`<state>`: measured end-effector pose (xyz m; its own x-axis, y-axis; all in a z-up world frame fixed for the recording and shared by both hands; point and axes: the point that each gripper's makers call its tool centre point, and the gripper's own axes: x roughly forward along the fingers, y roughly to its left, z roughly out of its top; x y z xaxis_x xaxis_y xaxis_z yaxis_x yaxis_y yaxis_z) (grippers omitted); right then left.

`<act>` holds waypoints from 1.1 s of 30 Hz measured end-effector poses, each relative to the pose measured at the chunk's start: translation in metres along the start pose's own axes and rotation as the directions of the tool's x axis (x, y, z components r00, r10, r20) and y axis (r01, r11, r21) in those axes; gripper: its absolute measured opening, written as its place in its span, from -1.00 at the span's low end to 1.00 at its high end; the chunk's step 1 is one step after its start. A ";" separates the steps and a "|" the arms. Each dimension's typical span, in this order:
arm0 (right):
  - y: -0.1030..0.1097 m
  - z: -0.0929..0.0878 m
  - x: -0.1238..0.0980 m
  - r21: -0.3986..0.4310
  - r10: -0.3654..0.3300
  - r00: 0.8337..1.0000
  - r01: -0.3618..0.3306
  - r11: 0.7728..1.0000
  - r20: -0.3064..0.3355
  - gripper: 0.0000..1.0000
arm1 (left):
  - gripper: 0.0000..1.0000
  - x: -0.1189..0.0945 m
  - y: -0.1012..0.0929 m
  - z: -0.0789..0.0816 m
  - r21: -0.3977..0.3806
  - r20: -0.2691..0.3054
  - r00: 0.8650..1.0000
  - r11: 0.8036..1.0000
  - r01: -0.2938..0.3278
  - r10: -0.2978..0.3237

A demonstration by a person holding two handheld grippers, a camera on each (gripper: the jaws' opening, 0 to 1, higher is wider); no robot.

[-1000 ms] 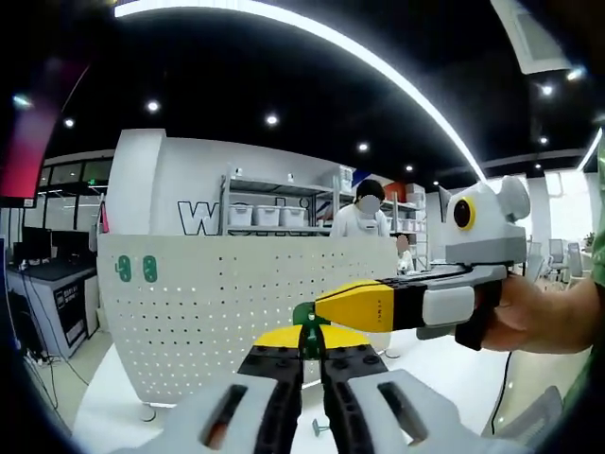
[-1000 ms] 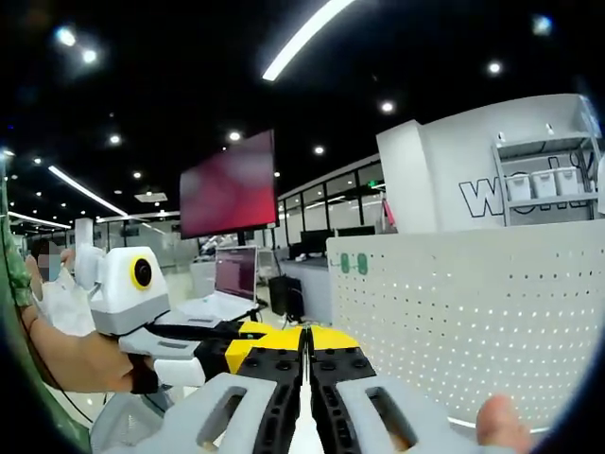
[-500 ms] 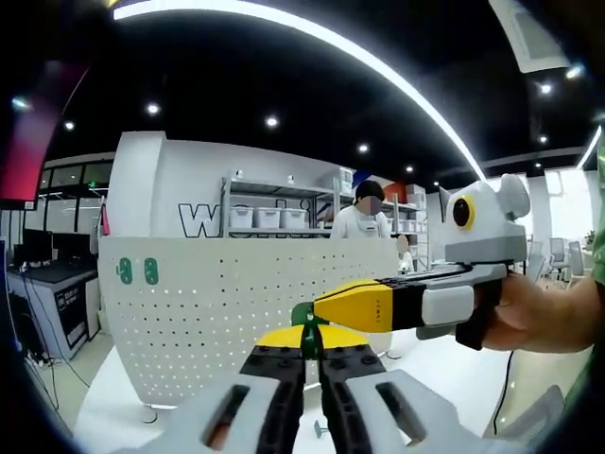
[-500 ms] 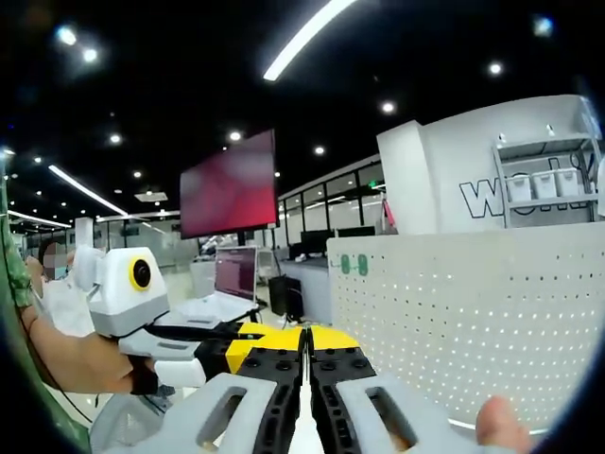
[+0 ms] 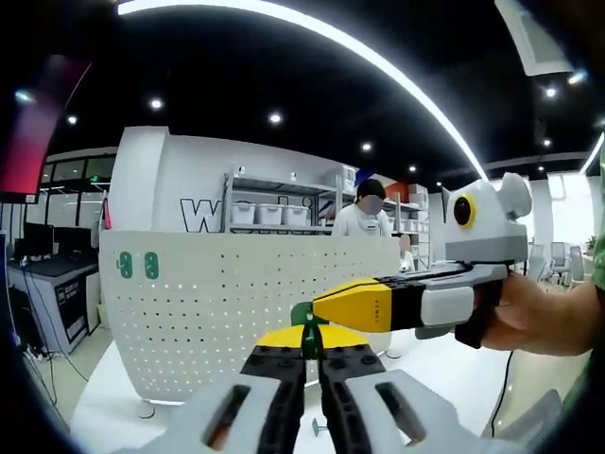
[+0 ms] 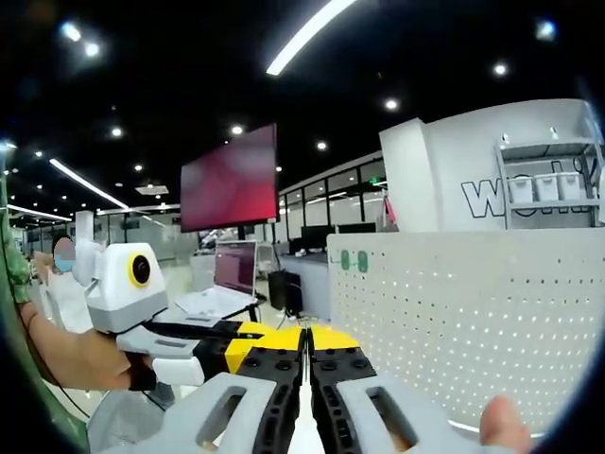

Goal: Insert the hook assembly into the mounting plate slot until the hook locks in place.

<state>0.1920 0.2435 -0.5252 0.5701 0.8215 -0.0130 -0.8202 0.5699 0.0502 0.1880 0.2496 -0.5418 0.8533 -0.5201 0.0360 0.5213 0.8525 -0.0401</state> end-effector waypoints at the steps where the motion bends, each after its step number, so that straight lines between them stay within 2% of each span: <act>1: 0.000 0.000 0.000 0.000 0.000 1.000 0.000 1.000 -0.001 -0.99 | -0.94 0.000 0.000 0.000 -0.001 0.000 1.000 1.000 0.000 0.000; 28: -0.017 -0.005 -0.013 -0.011 -0.052 0.999 0.052 0.999 -0.013 -0.67 | -0.94 0.003 0.001 -0.006 -0.001 -0.019 1.000 1.000 0.004 -0.004; 33: -0.021 -0.006 -0.016 -0.009 -0.070 0.997 0.070 0.998 -0.018 -0.51 | -0.94 0.003 0.002 -0.006 0.000 -0.022 1.000 1.000 0.000 0.000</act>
<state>0.2003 0.2185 -0.5320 0.6248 0.7800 -0.0350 -0.7789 0.6258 0.0401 0.1913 0.2496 -0.5478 0.8535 -0.5208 0.0142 0.5210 0.8526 -0.0401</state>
